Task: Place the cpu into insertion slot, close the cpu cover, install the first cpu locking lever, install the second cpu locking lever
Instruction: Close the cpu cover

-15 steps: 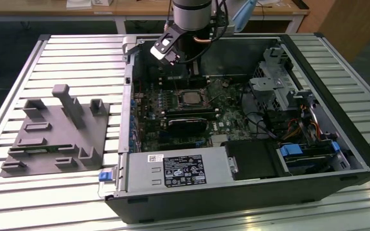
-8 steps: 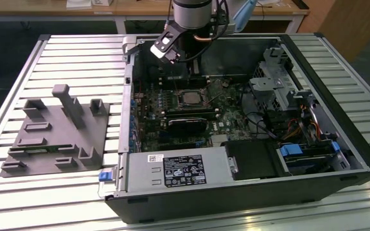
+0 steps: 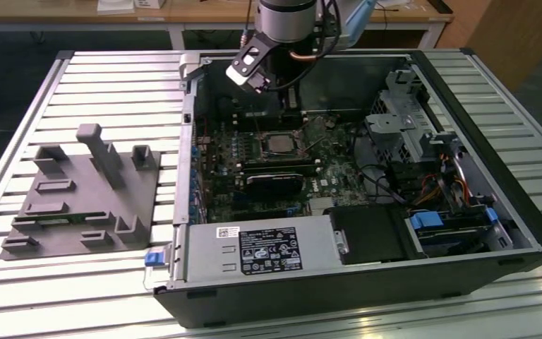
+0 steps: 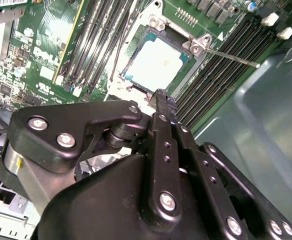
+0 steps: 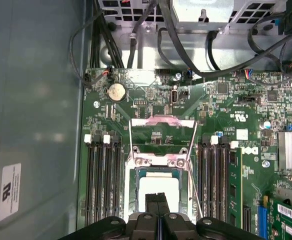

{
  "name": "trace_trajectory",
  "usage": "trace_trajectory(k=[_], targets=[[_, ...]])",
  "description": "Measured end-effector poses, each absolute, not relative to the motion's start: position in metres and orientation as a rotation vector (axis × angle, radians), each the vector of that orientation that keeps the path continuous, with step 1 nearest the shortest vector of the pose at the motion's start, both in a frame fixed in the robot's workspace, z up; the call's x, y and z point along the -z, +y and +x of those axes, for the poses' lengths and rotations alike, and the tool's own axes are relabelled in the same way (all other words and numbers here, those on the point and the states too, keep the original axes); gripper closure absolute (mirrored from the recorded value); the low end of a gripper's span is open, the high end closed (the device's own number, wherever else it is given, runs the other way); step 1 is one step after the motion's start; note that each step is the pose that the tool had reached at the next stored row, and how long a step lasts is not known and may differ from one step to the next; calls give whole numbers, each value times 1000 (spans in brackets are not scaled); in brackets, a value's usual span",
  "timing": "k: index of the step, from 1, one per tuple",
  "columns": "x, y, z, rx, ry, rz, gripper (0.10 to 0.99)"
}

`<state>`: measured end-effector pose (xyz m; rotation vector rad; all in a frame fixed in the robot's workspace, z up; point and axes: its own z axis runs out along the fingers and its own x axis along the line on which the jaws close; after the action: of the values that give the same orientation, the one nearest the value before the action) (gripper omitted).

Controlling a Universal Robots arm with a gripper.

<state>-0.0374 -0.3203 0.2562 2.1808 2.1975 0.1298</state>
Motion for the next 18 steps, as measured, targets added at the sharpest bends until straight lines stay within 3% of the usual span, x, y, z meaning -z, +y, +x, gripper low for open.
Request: trace_trajectory(k=[18], targets=[[-256,-320,-19,-130,2197,2181,980]])
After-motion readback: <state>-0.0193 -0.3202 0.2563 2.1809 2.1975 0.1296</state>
